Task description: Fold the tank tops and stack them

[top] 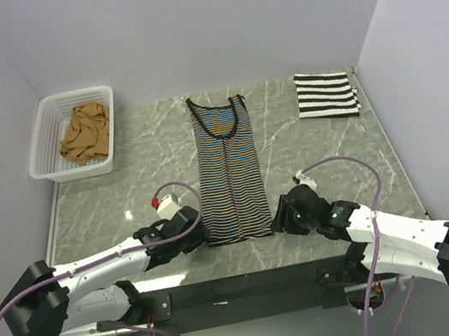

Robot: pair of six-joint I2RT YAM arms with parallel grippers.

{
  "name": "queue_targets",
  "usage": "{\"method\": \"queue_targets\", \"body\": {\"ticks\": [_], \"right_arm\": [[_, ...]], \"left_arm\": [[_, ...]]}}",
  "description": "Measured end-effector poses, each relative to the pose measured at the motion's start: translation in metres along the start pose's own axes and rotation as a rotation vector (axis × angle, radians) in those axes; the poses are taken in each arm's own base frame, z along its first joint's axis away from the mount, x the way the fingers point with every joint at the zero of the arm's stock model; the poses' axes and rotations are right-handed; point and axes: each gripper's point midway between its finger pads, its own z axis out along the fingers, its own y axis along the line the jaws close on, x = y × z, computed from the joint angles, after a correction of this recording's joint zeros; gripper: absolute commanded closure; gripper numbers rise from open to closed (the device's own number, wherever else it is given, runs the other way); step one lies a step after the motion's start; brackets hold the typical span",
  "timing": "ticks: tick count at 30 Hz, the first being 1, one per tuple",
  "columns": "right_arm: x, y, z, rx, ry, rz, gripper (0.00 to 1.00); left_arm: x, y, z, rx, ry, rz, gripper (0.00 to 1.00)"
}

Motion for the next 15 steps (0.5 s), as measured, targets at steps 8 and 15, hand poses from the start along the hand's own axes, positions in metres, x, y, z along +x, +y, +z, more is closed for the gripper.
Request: {"method": "queue_targets", "body": {"ticks": [8,15], "right_arm": [[0.012,0.000,0.002,-0.009,0.016,0.014,0.47],[0.019,0.004,0.003,-0.014,0.021,0.004,0.55]], "left_arm": [[0.011,0.012,0.005,-0.039,0.018,-0.019,0.56],[0.020,0.011,0.008,-0.049,0.018,-0.016,0.58]]}}
